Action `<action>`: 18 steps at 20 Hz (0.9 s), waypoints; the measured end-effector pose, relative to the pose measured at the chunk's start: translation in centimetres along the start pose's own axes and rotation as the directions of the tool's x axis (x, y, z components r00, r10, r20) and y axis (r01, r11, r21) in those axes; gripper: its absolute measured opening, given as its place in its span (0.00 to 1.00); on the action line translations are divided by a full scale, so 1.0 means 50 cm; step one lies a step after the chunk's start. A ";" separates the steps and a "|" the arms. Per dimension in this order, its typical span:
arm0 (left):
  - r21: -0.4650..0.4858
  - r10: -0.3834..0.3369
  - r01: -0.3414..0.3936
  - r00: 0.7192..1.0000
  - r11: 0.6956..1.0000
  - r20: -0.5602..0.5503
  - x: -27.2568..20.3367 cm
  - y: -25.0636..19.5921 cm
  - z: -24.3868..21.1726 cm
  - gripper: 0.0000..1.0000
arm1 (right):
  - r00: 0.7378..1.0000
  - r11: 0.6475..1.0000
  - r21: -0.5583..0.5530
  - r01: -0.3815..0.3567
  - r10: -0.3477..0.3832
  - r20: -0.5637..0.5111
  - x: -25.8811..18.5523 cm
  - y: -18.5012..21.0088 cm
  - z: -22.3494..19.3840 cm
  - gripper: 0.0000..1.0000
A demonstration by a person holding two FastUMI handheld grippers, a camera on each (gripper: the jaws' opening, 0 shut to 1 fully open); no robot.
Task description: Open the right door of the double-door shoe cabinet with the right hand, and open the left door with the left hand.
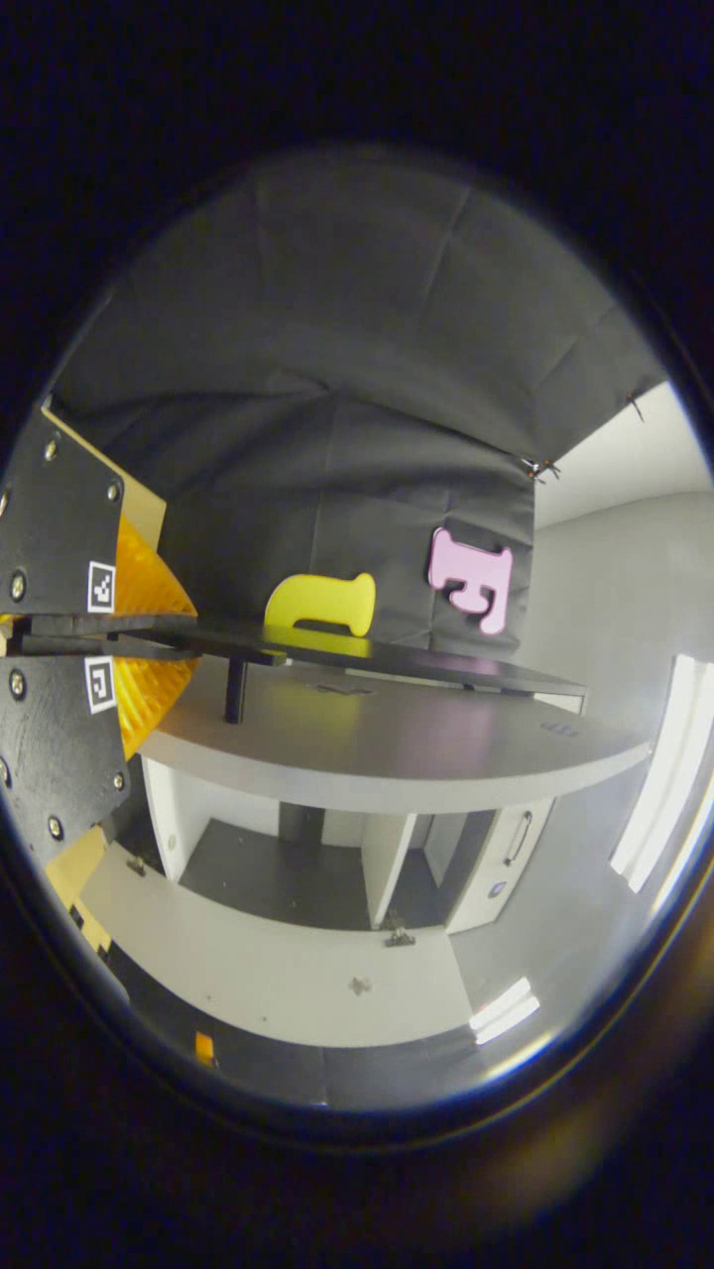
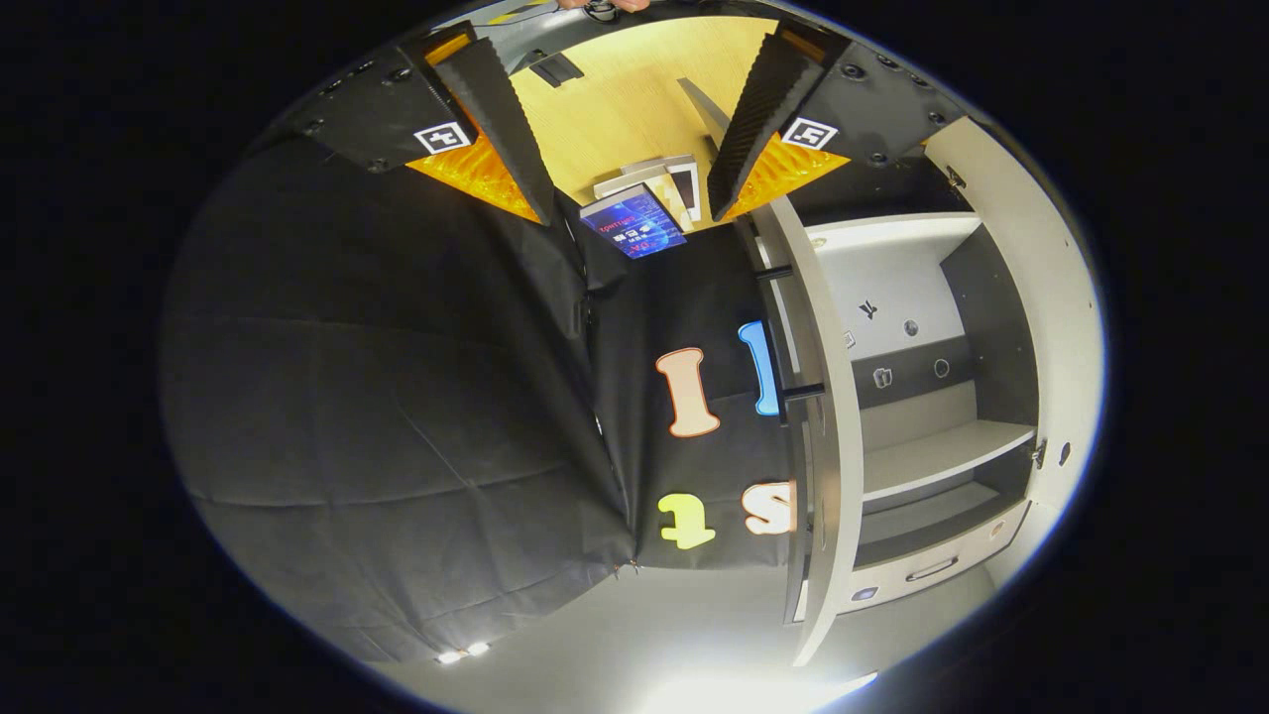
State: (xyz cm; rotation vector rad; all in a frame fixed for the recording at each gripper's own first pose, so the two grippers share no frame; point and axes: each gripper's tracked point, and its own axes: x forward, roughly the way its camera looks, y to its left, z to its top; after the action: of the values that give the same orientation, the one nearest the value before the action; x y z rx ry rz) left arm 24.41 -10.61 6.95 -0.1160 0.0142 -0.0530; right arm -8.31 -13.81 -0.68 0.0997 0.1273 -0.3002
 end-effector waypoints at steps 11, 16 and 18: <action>-0.030 0.030 -0.030 0.999 0.999 0.011 -0.025 0.007 0.012 0.00 | 0.996 0.994 -0.067 -0.084 0.085 0.008 -0.040 0.078 0.032 0.92; 0.057 0.063 -0.064 0.998 0.996 0.031 -0.071 -0.049 0.035 0.01 | 0.962 0.970 -0.041 -0.238 0.241 0.131 -0.057 0.175 0.114 0.98; 0.130 0.090 -0.096 0.994 0.987 0.056 -0.091 -0.077 0.061 0.00 | 0.943 0.958 -0.045 -0.282 0.286 0.169 -0.057 0.175 0.139 0.98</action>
State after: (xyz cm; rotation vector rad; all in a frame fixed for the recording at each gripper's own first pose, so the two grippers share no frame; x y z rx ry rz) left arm 19.73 -13.81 10.47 0.0167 -0.0340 0.0424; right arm -7.62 -5.47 7.27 0.0696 -0.0578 -0.0179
